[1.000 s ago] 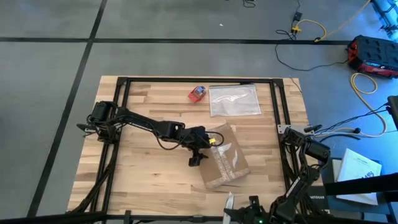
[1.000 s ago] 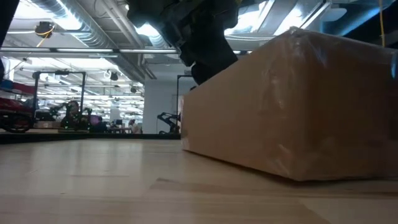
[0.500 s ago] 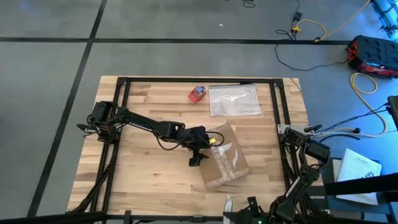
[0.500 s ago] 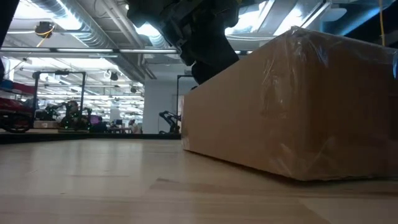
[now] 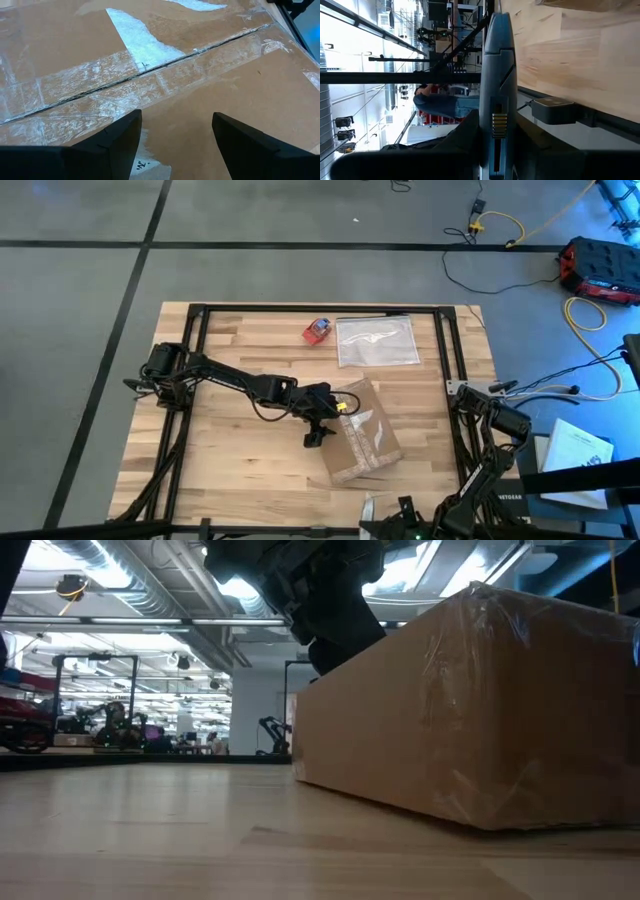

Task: Unpack boxes
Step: Open the box using the silver cutter

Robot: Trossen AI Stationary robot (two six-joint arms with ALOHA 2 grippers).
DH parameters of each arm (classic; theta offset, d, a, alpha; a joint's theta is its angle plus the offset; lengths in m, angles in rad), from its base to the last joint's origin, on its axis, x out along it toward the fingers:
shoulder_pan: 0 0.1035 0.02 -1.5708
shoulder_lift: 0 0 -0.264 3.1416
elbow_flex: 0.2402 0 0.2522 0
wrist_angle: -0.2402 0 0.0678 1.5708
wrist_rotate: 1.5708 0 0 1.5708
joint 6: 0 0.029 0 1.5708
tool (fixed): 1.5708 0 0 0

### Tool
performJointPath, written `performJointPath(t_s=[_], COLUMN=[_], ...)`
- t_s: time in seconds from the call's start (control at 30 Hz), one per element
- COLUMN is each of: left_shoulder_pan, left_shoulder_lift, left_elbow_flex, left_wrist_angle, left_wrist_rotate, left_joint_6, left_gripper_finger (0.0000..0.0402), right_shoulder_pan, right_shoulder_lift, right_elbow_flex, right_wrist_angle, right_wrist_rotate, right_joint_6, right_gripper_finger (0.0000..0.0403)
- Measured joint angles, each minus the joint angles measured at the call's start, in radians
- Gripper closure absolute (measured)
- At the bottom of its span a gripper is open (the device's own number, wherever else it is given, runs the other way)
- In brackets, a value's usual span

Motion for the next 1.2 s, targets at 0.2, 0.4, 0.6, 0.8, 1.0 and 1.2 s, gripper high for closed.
performJointPath(t_s=[0.2, 0.4, 0.6, 0.8, 1.0, 1.2], left_shoulder_pan=[0.000, 0.000, 0.000, 0.000, 0.000, 0.000], left_shoulder_lift=[0.000, 0.000, 0.000, 0.000, 0.000, -0.001], left_elbow_flex=[0.000, 0.000, 0.001, 0.001, 0.001, 0.001], left_wrist_angle=[0.000, 0.001, 0.001, 0.001, 0.001, 0.001], left_wrist_rotate=[0.000, 0.000, 0.000, 0.000, 0.000, 0.000], left_joint_6=[0.000, 0.000, 0.000, 0.000, 0.000, 0.000], left_gripper_finger=[0.0168, 0.0168, 0.0168, 0.0168, 0.0168, 0.0168], right_shoulder_pan=[0.000, 0.000, 0.000, 0.000, -0.002, -0.002], right_shoulder_lift=[0.000, 0.000, 0.000, 0.000, 0.000, 0.000], right_elbow_flex=[0.000, 0.000, 0.000, 0.000, 0.000, 0.000], right_wrist_angle=[0.000, 0.001, 0.000, 0.000, 0.000, 0.000], right_wrist_rotate=[-0.009, -0.011, -0.004, 0.006, 0.010, 0.011], right_joint_6=[0.000, 0.000, 0.000, 0.000, 0.000, -0.003], right_gripper_finger=[0.0342, 0.0342, 0.0342, 0.0342, 0.0342, 0.0342])
